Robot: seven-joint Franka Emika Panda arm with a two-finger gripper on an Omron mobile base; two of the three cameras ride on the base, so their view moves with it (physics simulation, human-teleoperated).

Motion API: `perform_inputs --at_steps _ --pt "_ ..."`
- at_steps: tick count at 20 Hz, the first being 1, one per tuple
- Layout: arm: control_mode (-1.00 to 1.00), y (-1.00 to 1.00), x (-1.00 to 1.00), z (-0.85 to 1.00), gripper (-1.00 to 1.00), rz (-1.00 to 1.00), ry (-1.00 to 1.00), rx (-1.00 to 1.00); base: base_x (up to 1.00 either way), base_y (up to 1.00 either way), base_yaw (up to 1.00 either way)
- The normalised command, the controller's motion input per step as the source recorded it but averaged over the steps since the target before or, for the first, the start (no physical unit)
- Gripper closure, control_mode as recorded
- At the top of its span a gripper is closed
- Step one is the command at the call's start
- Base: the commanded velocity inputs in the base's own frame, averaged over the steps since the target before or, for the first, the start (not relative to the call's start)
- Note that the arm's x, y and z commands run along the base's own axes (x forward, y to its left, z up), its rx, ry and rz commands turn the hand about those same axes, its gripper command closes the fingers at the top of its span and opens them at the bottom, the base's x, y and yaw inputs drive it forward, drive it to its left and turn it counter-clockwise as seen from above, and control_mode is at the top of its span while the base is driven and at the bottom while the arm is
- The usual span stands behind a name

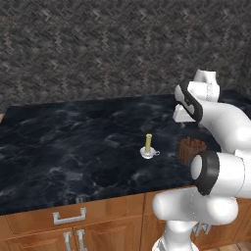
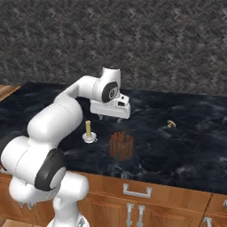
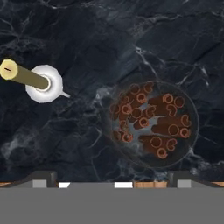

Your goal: Pick the candle and jar from the dining table and place them in the open cabinet. Close the cabinet after placing the objects.

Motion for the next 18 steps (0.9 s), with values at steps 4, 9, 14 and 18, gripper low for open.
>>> perform_inputs --at_steps 4,9,14,18 --pt "-1.0 0.0 0.3 -0.05 -1.0 0.0 0.03 0.0 0.0 0.0 0.0" --pt "-1.0 0.0 0.26 -0.14 -1.0 0.0 0.02 0.0 0.0 0.0 0.0" --pt "-1.0 0.0 0.03 -0.45 -1.0 0.0 0.02 0.02 0.0 0.0 0.0" --pt "-1.0 0.0 0.0 -0.17 -1.0 0.0 0.0 0.0 0.0 0.0 0.0"
